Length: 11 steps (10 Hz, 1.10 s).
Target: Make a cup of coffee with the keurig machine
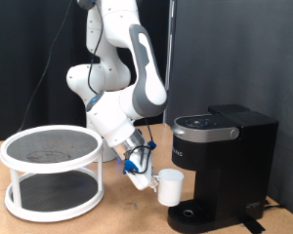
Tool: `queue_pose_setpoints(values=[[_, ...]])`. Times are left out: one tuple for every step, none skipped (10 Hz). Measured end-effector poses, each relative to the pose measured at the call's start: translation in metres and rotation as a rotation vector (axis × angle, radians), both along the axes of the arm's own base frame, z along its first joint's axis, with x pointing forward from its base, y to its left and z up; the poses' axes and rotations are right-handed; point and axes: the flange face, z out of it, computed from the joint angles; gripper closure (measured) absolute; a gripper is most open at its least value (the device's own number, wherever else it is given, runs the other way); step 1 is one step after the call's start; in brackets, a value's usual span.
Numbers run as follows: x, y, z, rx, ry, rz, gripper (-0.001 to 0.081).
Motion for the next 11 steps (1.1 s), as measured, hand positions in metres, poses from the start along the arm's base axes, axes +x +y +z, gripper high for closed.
queue_pose_setpoints(values=[[0.002, 0.004, 0.000, 0.001, -0.005, 0.000, 0.0804], [0.006, 0.008, -0.001, 0.000, -0.008, -0.001, 0.0804], [0.008, 0.013, -0.002, -0.004, -0.010, -0.002, 0.0804], [0.010, 0.016, -0.003, -0.008, -0.012, -0.003, 0.0804], [0.012, 0.020, -0.005, -0.013, -0.012, -0.003, 0.0804], [0.014, 0.023, -0.008, -0.015, -0.010, -0.003, 0.0804], [0.016, 0.025, -0.010, -0.017, -0.009, -0.004, 0.0804], [0.017, 0.028, -0.012, -0.018, -0.007, -0.006, 0.0804], [0.018, 0.030, -0.015, -0.018, -0.007, -0.007, 0.0804], [0.019, 0.032, -0.016, -0.015, -0.010, -0.005, 0.0804], [0.019, 0.033, -0.017, -0.013, -0.012, -0.005, 0.0804]])
